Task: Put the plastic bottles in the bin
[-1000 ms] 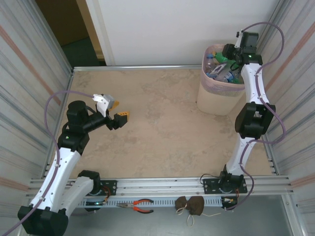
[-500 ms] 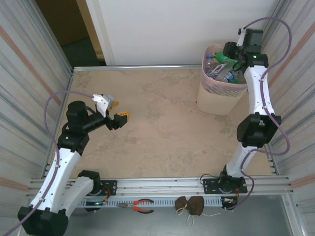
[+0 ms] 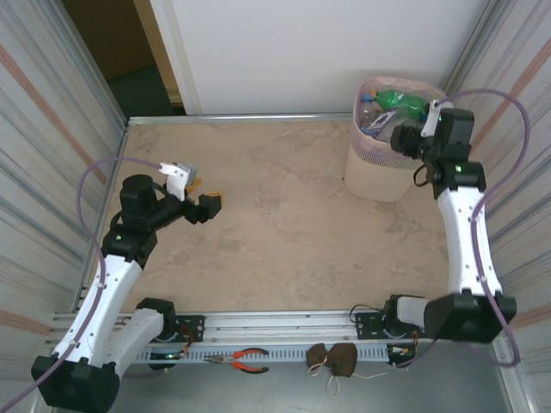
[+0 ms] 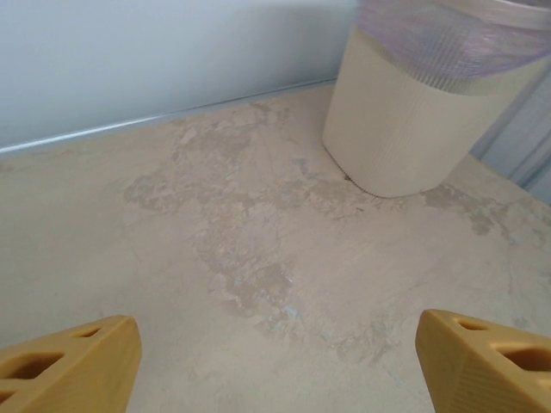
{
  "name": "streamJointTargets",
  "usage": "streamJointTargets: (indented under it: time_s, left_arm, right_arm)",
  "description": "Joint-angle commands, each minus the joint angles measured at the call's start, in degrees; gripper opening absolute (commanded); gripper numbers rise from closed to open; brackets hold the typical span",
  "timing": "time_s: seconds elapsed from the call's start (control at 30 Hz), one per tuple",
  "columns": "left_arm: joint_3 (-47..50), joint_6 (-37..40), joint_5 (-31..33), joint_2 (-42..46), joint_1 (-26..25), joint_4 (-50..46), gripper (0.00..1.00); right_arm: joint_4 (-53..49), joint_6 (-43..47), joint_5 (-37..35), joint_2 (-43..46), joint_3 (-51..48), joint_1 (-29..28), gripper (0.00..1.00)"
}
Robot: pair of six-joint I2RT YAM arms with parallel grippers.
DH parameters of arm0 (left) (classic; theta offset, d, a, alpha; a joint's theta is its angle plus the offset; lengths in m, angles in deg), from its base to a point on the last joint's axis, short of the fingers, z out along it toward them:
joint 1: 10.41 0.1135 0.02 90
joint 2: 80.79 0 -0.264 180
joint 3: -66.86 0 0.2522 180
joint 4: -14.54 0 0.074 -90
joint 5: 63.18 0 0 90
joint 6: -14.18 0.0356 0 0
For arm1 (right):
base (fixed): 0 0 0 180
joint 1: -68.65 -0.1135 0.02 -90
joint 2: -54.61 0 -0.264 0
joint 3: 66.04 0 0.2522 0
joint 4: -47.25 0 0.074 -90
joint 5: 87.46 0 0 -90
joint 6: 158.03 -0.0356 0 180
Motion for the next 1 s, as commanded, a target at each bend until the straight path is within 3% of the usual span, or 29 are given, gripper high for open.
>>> streamJointTargets:
  time_s: [0.0, 0.17, 0.4, 0.5, 0.8, 0.97]
  left_arm:
    - [1.44, -5.16, 5.06, 0.42, 0.42, 1.98, 0.96]
    - [3.55, -6.46, 13.65, -0.06, 0.41, 2.19, 0.99]
    - [8.79, -7.32, 31.74, -1.61, 0.42, 3.78, 0.99]
    - [12.68, -4.0, 36.19, -1.91, 0.42, 7.86, 0.99]
    - [24.47, 3.47, 43.75, -8.02, 0.42, 29.22, 0.99]
    - [29.56, 6.01, 38.92, -16.0, 1.77, 47.16, 0.99]
  right_arm:
    - [0.61, -0.06, 0.79, 7.53, -6.26, -0.49, 0.82]
    - [3.44, -0.07, 1.78, 16.63, -17.93, -1.19, 0.99]
    - [17.77, 2.91, 0.57, 21.51, -37.15, -2.88, 0.99]
    - [27.75, 5.99, -3.5, 20.81, -45.13, -5.23, 0.99]
    - [60.33, 5.33, -8.7, 2.55, -57.18, -9.78, 0.99]
    - [71.84, 6.34, -9.01, -7.7, -56.94, -9.89, 0.99]
